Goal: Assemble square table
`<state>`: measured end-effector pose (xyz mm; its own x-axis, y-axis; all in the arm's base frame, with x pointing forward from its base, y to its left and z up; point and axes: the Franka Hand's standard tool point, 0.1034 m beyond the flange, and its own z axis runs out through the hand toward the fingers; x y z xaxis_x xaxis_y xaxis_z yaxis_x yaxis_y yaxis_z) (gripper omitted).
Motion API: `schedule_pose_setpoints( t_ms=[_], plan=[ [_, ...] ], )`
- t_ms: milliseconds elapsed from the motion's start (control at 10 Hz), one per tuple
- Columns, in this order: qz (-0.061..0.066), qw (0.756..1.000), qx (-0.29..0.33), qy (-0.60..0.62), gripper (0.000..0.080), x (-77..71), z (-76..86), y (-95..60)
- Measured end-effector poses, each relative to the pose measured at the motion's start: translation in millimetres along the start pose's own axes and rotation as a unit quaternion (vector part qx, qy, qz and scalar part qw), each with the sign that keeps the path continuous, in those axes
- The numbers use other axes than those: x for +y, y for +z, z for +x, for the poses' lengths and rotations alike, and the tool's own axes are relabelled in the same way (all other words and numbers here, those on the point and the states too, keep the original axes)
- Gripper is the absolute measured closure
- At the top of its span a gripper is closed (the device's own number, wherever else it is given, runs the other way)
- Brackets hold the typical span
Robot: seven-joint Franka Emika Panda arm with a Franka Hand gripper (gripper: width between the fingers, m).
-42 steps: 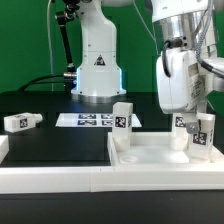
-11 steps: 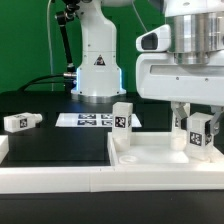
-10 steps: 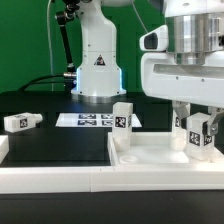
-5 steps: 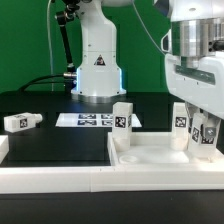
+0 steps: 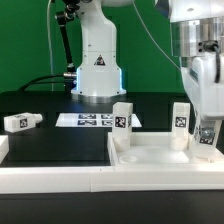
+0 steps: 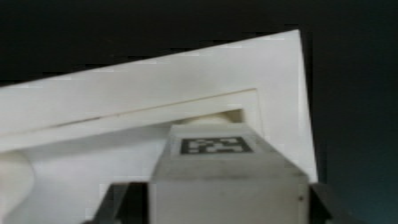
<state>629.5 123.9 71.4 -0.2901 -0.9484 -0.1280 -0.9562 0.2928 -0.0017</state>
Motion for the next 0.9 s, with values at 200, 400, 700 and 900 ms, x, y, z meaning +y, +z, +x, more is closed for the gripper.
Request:
schedule_pose_setpoints(
  t_ms=[200,400,700,900],
  plan=[
    [-0.001,1.0,0.002,-0.031,0.0261,0.0,0.1,0.0],
    [-0.01,0.989,0.002,-0.145,0.0157,-1.4,-1.9,-4.2],
    [-0.01,0.961,0.002,-0.276,0.015,-1.8,-1.1,-4.0],
    [-0.011,0.936,0.002,-0.351,0.015,-2.1,-0.2,-4.0]
  ],
)
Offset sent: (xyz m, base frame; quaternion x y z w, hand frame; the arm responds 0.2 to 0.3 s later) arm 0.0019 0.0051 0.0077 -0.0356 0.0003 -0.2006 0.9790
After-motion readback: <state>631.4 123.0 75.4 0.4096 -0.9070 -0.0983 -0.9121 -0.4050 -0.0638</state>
